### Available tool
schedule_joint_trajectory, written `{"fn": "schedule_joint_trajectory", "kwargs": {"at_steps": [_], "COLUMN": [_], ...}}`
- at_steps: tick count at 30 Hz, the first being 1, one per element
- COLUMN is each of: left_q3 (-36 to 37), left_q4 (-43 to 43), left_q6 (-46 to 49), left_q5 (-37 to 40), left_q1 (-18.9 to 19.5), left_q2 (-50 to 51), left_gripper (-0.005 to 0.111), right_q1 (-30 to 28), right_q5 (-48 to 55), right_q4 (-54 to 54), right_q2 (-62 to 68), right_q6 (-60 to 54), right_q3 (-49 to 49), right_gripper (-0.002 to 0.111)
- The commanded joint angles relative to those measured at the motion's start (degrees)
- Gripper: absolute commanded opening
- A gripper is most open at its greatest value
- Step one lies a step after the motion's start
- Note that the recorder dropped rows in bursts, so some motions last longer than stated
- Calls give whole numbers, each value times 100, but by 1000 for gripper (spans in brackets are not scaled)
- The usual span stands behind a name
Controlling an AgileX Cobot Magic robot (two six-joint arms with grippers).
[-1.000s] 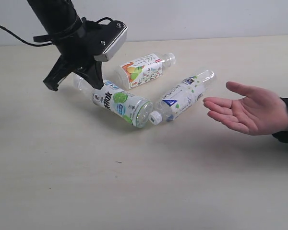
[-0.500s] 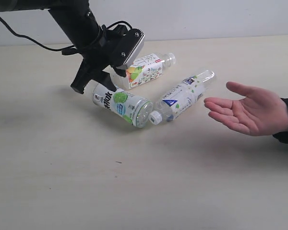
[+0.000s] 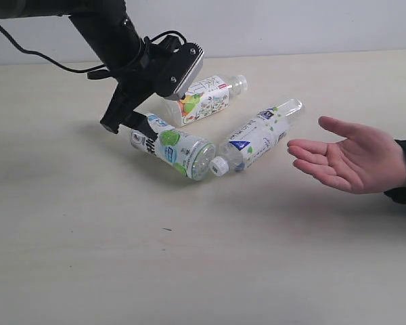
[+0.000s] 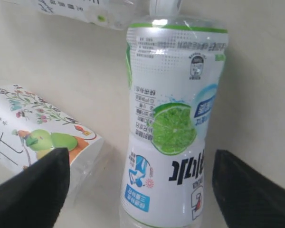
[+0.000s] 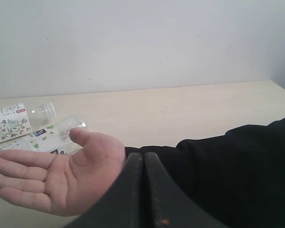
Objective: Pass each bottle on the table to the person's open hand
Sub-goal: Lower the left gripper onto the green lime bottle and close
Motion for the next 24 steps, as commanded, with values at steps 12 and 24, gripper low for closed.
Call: {"fn": "schedule_joint_trajectory", "kwargs": {"at_steps": [12,24], "left_q3": [330,330], "left_q4": [-184,-184], "left_q6": [1,12], "left_q5": [-484,-638], "left_q1": [-13,-13], "left_q2": [184,548], "left_gripper": [78,78], "right_q1": [-19,-19], "right_q5": [-32,-32], "right_q4": [0,0], "right_q2": [-23,-23], "right_q6": [-24,-24], "right_q3": [27,27], "right_gripper": [0,0]}}
